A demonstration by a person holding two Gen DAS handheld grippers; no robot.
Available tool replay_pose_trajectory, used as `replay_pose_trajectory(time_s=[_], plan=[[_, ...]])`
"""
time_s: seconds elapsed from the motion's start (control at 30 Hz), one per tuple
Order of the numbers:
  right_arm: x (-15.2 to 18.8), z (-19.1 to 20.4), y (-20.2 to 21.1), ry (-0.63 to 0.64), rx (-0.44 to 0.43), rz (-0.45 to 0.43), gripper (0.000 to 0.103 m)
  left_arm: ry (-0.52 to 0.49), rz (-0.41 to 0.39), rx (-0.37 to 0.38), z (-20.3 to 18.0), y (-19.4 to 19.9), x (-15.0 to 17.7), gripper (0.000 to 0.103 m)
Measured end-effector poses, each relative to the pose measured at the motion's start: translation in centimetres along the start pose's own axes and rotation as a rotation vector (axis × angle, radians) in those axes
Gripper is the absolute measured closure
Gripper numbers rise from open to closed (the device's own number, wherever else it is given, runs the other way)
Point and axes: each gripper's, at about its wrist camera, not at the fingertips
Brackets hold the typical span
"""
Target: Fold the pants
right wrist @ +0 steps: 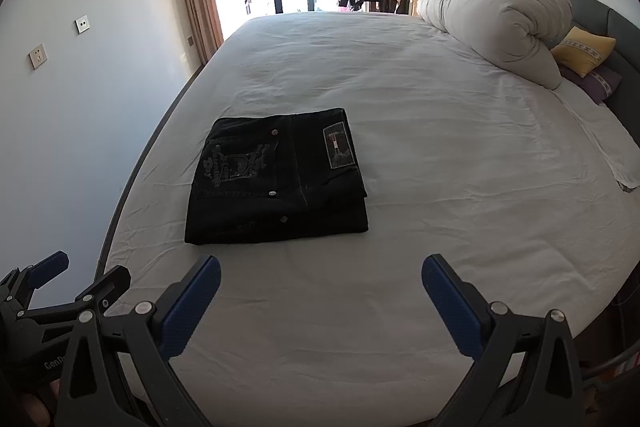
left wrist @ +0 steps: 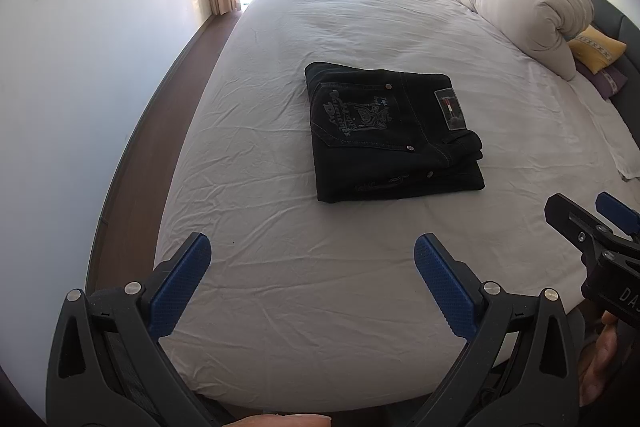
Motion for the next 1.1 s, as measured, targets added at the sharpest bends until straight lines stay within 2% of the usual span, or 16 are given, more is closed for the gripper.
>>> replay_pose_trajectory(time_s=[1.1], plan=[[0.63,-0.73,-0.23,0.008,-0.008,0.021,0.0,0.006,0.001,0.002,-0.68,-0.04,0.69,0.0]])
Point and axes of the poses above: each gripper's, at about its wrist camera, not at the fingertips, and y roughly against the way its jaws point, z to its left, x to its underside, and after that the axes turned 5 degrees about -y, right-handed
